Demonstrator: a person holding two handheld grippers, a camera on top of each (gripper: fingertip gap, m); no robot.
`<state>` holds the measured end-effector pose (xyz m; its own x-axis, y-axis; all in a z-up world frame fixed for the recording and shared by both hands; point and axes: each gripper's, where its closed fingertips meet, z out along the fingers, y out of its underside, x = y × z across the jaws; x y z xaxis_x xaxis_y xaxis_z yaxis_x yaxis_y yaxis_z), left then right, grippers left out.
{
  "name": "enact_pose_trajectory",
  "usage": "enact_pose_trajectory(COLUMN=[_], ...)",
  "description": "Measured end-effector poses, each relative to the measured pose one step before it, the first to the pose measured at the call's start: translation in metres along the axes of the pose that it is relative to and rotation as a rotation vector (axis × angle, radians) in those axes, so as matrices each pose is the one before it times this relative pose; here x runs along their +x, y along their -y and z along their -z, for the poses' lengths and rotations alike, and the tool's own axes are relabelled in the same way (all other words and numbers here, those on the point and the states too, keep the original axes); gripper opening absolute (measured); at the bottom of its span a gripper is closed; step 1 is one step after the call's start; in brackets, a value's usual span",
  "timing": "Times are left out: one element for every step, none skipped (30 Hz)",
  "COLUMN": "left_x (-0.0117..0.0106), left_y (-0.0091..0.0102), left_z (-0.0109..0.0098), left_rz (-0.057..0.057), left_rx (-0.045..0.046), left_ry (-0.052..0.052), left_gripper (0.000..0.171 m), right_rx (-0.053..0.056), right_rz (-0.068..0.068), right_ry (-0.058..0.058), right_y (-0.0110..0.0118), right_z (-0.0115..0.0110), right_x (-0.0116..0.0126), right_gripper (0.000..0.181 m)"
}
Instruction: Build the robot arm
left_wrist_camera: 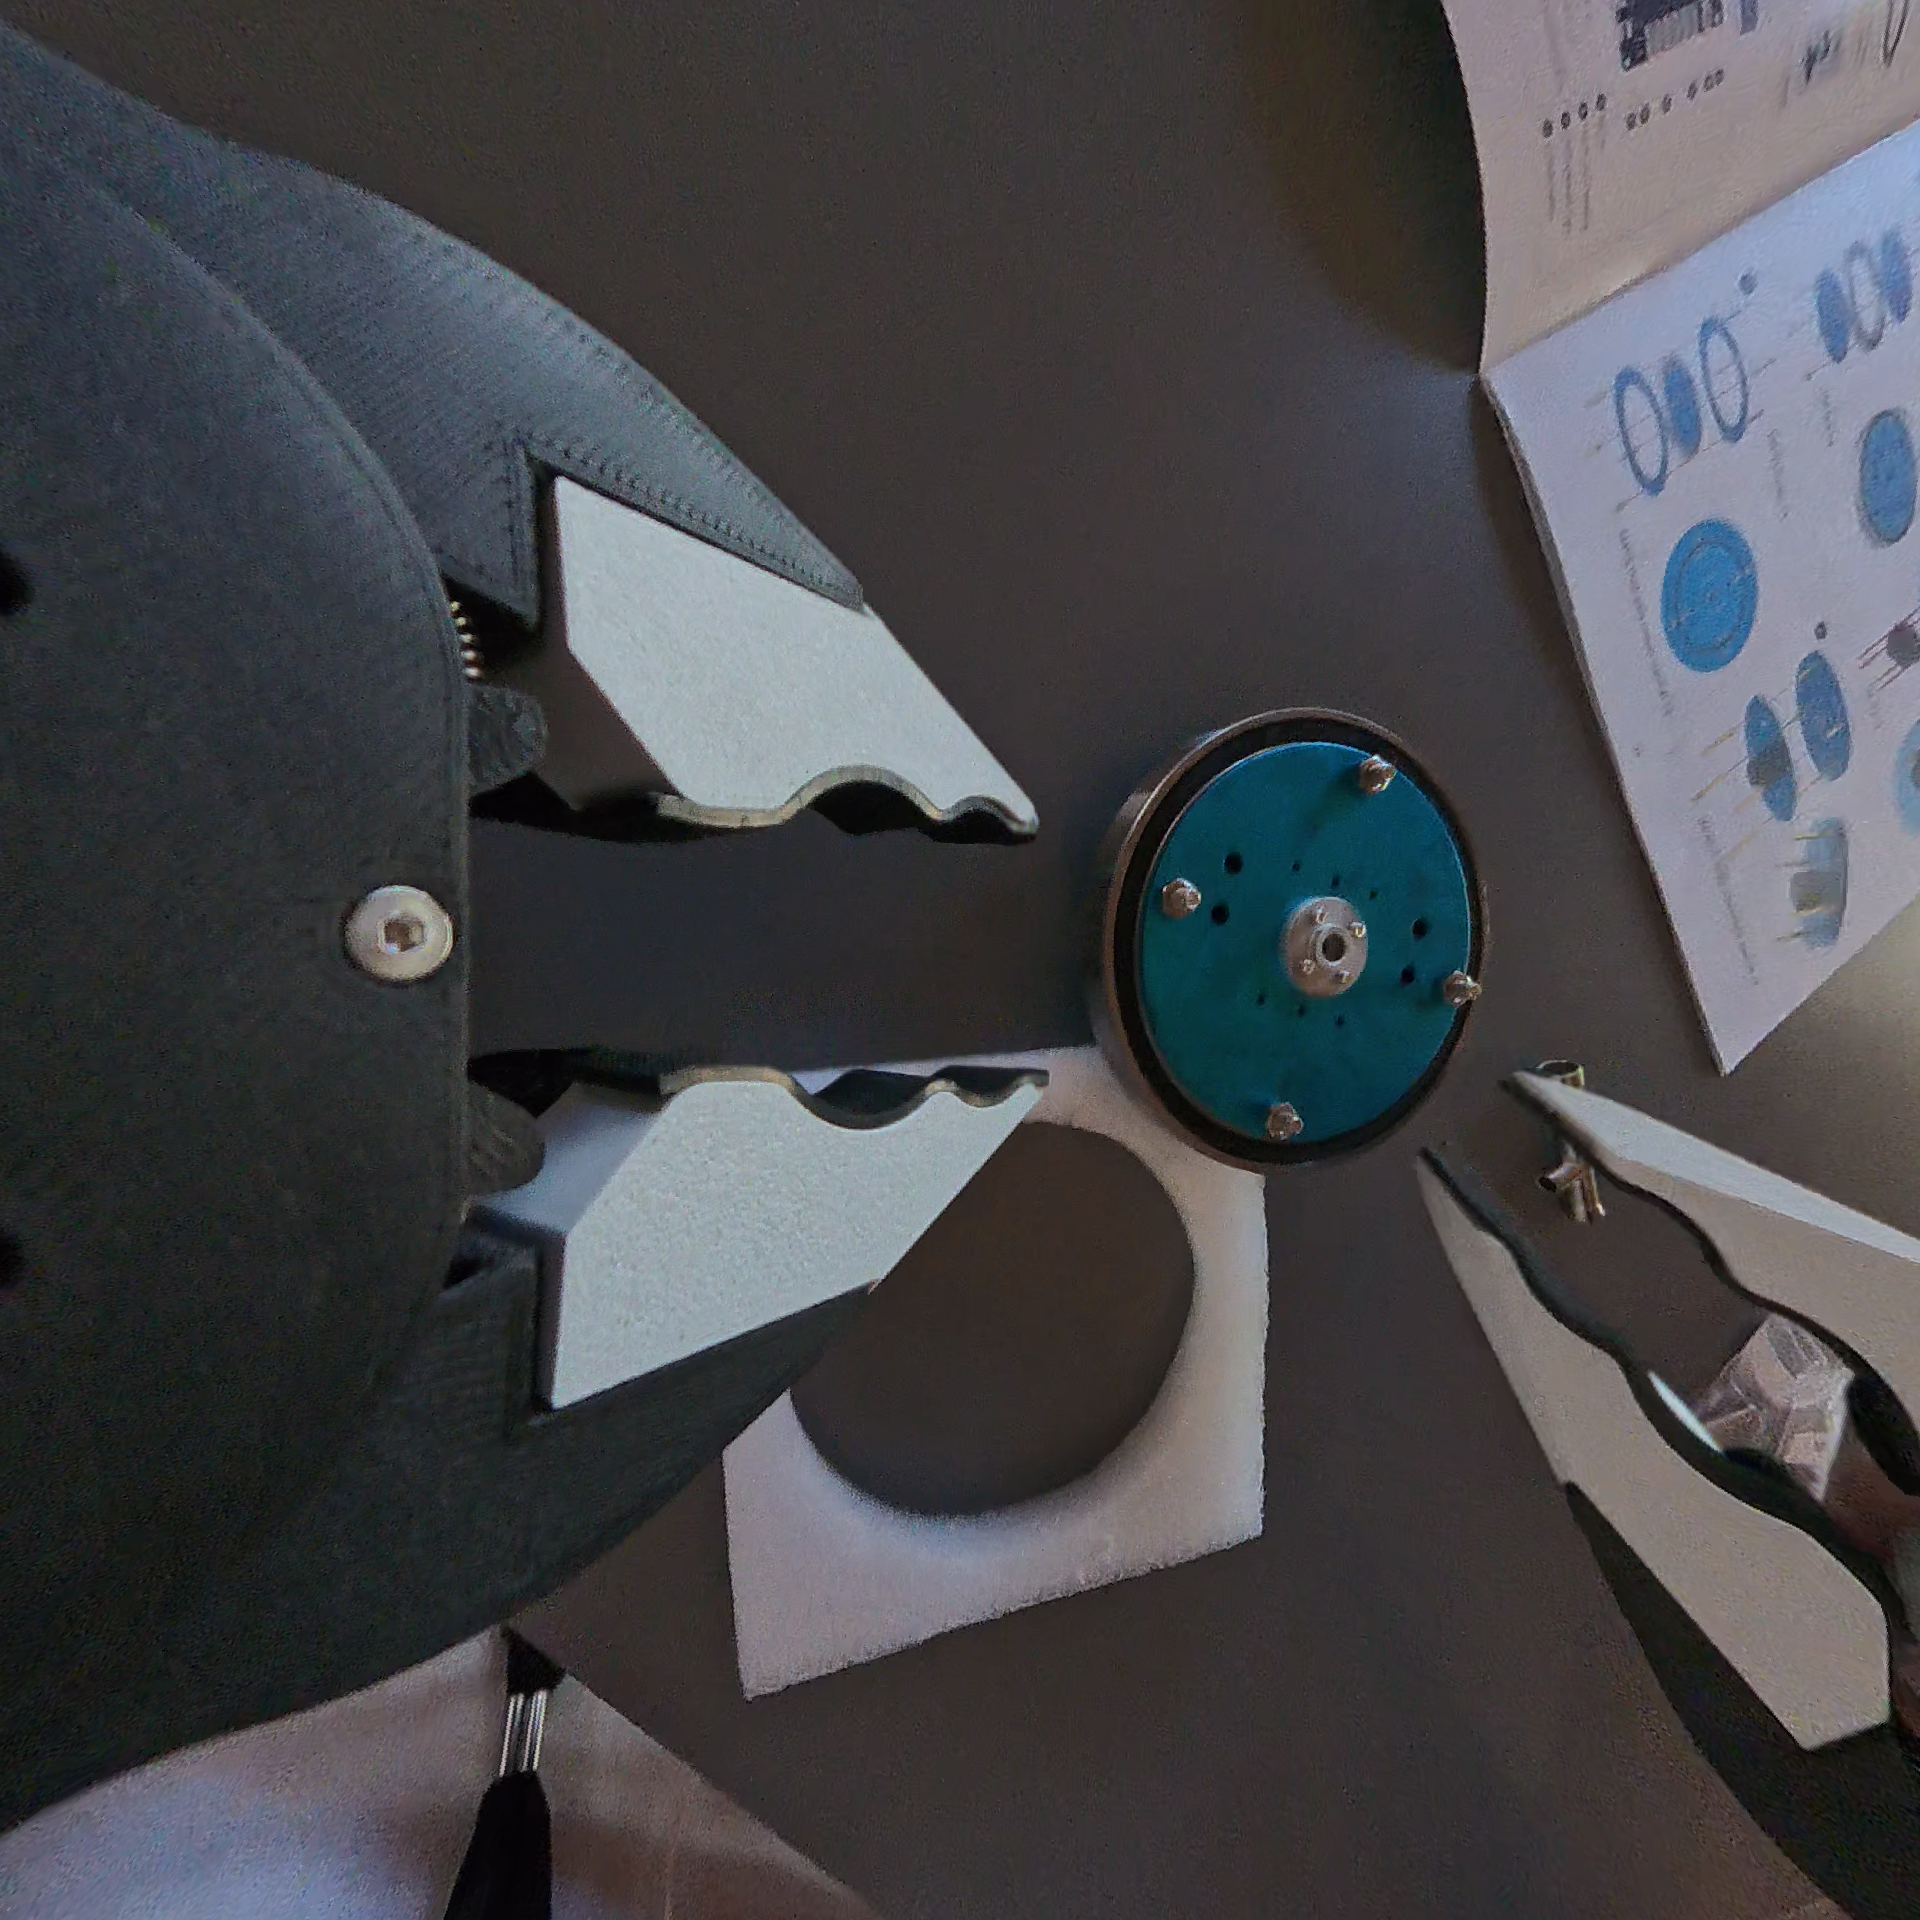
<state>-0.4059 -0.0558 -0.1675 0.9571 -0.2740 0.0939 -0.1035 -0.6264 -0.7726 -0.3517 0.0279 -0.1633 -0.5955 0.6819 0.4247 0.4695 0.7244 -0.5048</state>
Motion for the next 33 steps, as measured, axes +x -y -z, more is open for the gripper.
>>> enact_pose_trajectory(left_x=[-0.00102,0.00083,0.00198,0.00388,0.00598,0.00655,0.00392,0.00338,0.00343,0.00104,-0.00064,-0.00097,-0.00104,-0.00153,-0.00194,-0.00106,-0.00022,-0.00024,-0.00116,-0.00287,-0.00433,-0.00356,-0.00169,-0.00156,0.00002,0.00167,0.00145,0.00237,0.00488,0.00364,0.00092,0.00219,0.00291], left_y=[0.00053,0.00111,0.00023,-0.00284,-0.00521,-0.00323,-0.00105,-0.00034,-0.00029,-0.00097,0.00097,0.00096,0.00102,0.00124,0.00170,0.00135,0.00050,0.00030,0.00003,0.00035,0.00136,0.00197,0.00251,0.00313,0.00426,0.00404,0.00451,0.00592,0.00533,0.00368,0.00276,0.00279,0.00397], left_z=[-0.00041,-0.00072,-0.00093,-0.00129,-0.00194,-0.00205,-0.00176,-0.00160,-0.00198,-0.00267,-0.00201,-0.00104,-0.00078,-0.00093,-0.00099,-0.00084,0.00009,0.00094,0.00148,0.00241,0.00321,0.00339,0.00280,0.00239,0.00180,0.00123,0.00091,0.00056,-0.00040,-0.00134,-0.00194,-0.00257,-0.00260], left_rz=[0.0033,0.0099,0.0157,0.0217,0.0248,0.0172,0.0172,0.0073,-0.0026,-0.0073,-0.0094,-0.0079,-0.0025,0.0010,0.0001,0.0003,0.0011,0.0016,-0.0037,-0.0094,-0.0130,-0.0203,-0.0256,-0.0208,-0.0204,-0.0202,-0.0211,-0.0295,-0.0384,-0.0420,-0.0404,-0.0375,-0.0281], left_rx=[-0.00663,-0.00419,-0.00774,-0.02377,-0.03786,-0.02342,-0.00065,0.00712,0.00687,-0.00033,0.00861,0.00670,0.00379,0.00658,0.01200,0.01316,0.00749,0.00500,0.00482,0.00861,0.01505,0.01735,0.01682,0.01587,0.01705,0.01069,0.00796,0.01463,0.00867,-0.00515,-0.00846,-0.00587,0.00328], left_ry=[-0.0179,-0.0278,-0.0321,-0.0391,-0.0477,-0.0465,-0.0258,-0.0171,-0.0126,0.0043,0.0163,0.0178,0.0153,0.0159,0.0164,0.0081,0.0027,0.0022,0.0078,0.0186,0.0275,0.0224,0.0124,0.0125,0.0053,-0.0029,-0.0001,-0.0029,-0.0150,-0.0058,0.0110,-0.0002,-0.0104], left_gripper=[0.042,0.040,0.035,0.029,0.029,0.028,0.026,0.022,0.016,0.013,0.012,0.012,0.012,0.012,0.011,0.011,0.011,0.012,0.013,0.015,0.019,0.021,0.023,0.022,0.022,0.021,0.019,0.019,0.020,0.021,0.022,0.023,0.021], right_rx=[-0.0016,-0.0107,-0.0103,-0.0029,0.0063,0.0076,0.0010,-0.0057,-0.0048,-0.0028,-0.0008,-0.0014,0.0000,0.0041,0.0028,0.0005,-0.0054,-0.0058,0.0030,0.0098,0.0187,0.0331,0.0500,0.0574,0.0459,0.0223,-0.0012,-0.0024,0.0036,0.0015,-0.0001,-0.0012,-0.0022], right_rz=[-0.0516,-0.0401,-0.0257,-0.0159,-0.0122,-0.0129,-0.0091,-0.0056,-0.0057,-0.0079,-0.0103,-0.0055,0.0046,0.0119,0.0118,0.0092,0.0085,0.0094,0.0069,0.0015,-0.0065,-0.0207,-0.0336,-0.0379,-0.0330,-0.0246,-0.0131,-0.0020,-0.0003,-0.0024,-0.0022,-0.0017,-0.0007], right_ry=[0.0133,-0.0011,0.0214,0.0187,0.0047,0.0030,0.0017,-0.0025,0.0037,0.0054,0.0077,0.0158,0.0139,0.0073,-0.0010,-0.0020,-0.0047,-0.0079,-0.0081,-0.0110,-0.0039,-0.0033,0.0118,0.0347,0.0362,0.0137,-0.0020,0.0073,0.0095,0.0029,0.0053,0.0139,0.0113], right_y=[-0.00137,-0.00209,-0.00134,0.00010,0.00156,0.00177,0.00123,0.00018,0.00026,0.00053,0.00065,0.00057,0.00085,0.00109,0.00100,0.00075,-0.00021,-0.00037,0.00067,0.00128,0.00218,0.00389,0.00616,0.00699,0.00553,0.00199,-0.00093,-0.00092,0.00007,0.00012,0.00006,-0.00053,-0.00097], right_z=[-0.00324,-0.00390,-0.00395,-0.00347,-0.00291,-0.00224,-0.00123,-0.00049,-0.00003,0.00017,0.00007,-0.00025,-0.00033,-0.00046,-0.00049,-0.00026,0.00041,0.00182,0.00338,0.00460,0.00539,0.00543,0.00462,0.00290,0.00080,-0.00144,-0.00289,-0.00308,-0.00272,-0.00221,-0.00181,-0.00152,-0.00098], right_x=[0.00040,0.00185,-0.00238,-0.00279,-0.00094,-0.00047,-0.00020,0.00049,-0.00066,-0.00125,-0.00187,-0.00348,-0.00368,-0.00292,-0.00156,-0.00069,0.00039,0.00154,0.00238,0.00364,0.00352,0.00424,0.00250,-0.00122,-0.00214,0.00044,0.00189,-0.00059,-0.00175,-0.00103,-0.00151,-0.00275,-0.00218], right_gripper=[0.021,0.021,0.021,0.021,0.021,0.017,0.016,0.015,0.015,0.014,0.011,0.009,0.009,0.008,0.006,0.005,0.005,0.006,0.006,0.006,0.006,0.005,0.005,0.004,0.002,0.000,0.000,0.000,0.000,0.000,0.000,0.000,0.000])
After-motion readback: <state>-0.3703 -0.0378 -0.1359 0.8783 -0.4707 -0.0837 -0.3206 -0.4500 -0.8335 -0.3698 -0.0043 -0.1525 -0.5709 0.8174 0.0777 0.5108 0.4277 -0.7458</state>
